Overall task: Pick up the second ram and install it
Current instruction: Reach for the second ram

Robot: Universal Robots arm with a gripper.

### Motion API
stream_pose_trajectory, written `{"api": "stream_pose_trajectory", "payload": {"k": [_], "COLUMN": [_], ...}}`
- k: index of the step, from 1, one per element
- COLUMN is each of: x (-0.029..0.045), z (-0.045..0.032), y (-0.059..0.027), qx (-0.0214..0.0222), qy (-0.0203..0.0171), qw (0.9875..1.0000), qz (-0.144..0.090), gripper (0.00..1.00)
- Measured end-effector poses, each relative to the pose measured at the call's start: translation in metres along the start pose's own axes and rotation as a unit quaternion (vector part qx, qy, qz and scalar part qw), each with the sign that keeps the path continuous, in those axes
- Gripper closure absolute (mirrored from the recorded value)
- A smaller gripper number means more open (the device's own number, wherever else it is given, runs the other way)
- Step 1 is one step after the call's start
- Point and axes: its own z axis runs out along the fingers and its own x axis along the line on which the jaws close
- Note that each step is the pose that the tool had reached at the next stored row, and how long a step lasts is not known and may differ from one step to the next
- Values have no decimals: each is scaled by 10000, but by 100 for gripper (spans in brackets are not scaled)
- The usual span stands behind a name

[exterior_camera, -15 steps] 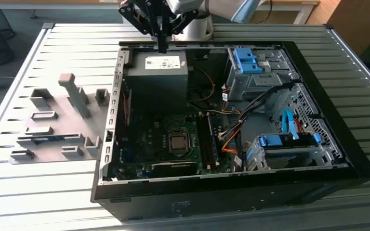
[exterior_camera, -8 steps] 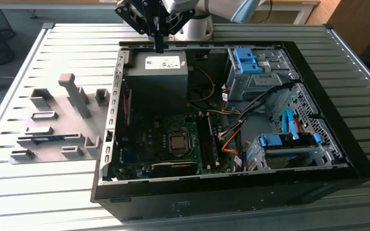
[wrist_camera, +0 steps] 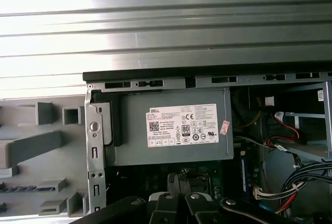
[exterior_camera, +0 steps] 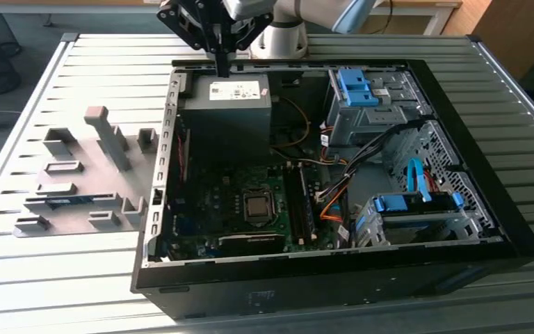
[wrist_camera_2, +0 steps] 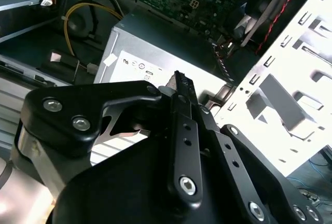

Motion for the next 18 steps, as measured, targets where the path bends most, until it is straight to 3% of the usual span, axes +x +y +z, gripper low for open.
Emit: {"api": "stream_pose_trajectory", "payload": {"k": [18], "x": [285], "z": [-6], "y": [-22], "qx": [0], "qy": [0], "qw": [10000], "qz": [0], "gripper": [89]}}
